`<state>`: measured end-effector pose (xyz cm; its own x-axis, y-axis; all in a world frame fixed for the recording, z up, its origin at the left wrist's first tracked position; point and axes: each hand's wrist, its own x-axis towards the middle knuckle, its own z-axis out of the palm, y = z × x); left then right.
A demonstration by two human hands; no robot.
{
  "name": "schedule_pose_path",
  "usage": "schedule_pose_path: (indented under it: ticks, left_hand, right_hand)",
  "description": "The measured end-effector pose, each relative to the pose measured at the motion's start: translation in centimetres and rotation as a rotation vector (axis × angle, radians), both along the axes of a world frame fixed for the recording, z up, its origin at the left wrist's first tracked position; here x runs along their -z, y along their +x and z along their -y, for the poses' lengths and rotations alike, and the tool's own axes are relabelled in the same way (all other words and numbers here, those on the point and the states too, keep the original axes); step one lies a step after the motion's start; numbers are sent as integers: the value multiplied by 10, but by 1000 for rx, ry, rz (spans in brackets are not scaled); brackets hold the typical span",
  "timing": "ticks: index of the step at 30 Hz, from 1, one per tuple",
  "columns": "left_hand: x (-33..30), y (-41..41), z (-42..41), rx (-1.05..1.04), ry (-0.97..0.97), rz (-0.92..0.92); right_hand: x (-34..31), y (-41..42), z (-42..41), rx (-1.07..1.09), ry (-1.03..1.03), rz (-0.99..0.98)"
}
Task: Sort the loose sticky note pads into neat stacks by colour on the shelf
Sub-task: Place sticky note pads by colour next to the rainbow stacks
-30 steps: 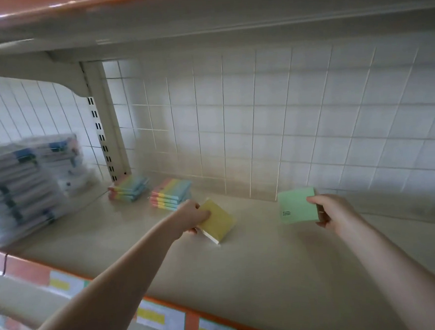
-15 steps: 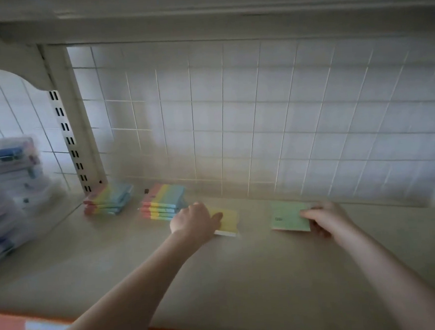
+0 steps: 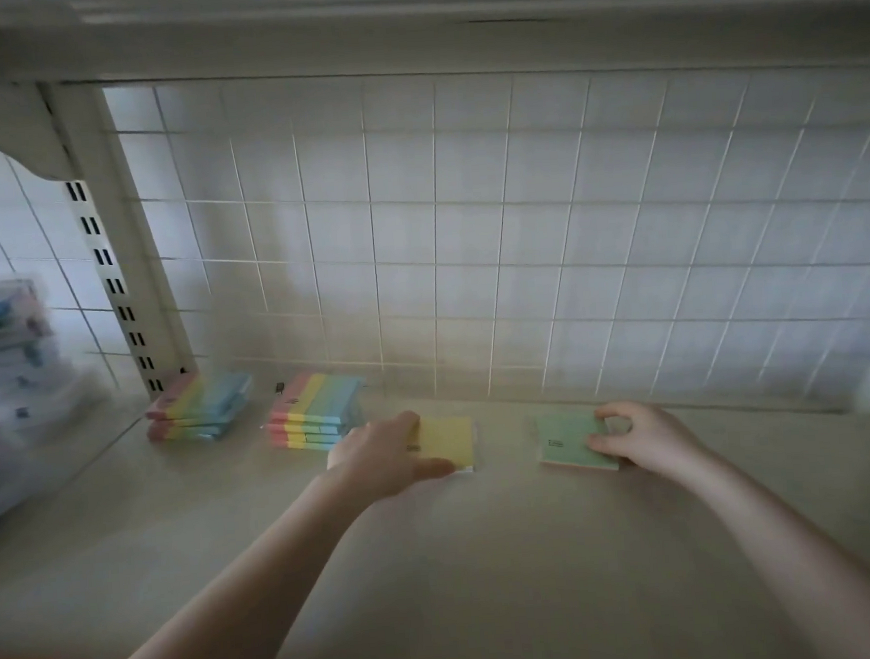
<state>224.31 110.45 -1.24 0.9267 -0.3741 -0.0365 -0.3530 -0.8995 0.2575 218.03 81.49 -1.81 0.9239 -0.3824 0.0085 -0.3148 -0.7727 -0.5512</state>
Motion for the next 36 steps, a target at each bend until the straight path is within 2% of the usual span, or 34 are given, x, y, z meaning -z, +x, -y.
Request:
schedule_pose_path:
  ticks: [10, 21, 26, 31, 36]
  left_hand:
    - [-1, 6, 13, -52, 27, 59]
    - [-2, 7, 16, -84, 16, 40]
    - [-5, -5, 22, -137, 23, 69]
    - [-1, -26, 31, -209, -25, 147]
    - [2, -54, 44, -256, 30, 262]
  right_hand:
    - [-2, 7, 11, -64, 15, 9]
    - [-2, 6, 9, -81, -19, -2]
    - [-2, -1, 16, -36, -49, 101]
    - [0, -16, 40, -1, -226, 196]
    - [10, -34, 62, -17, -378, 192]
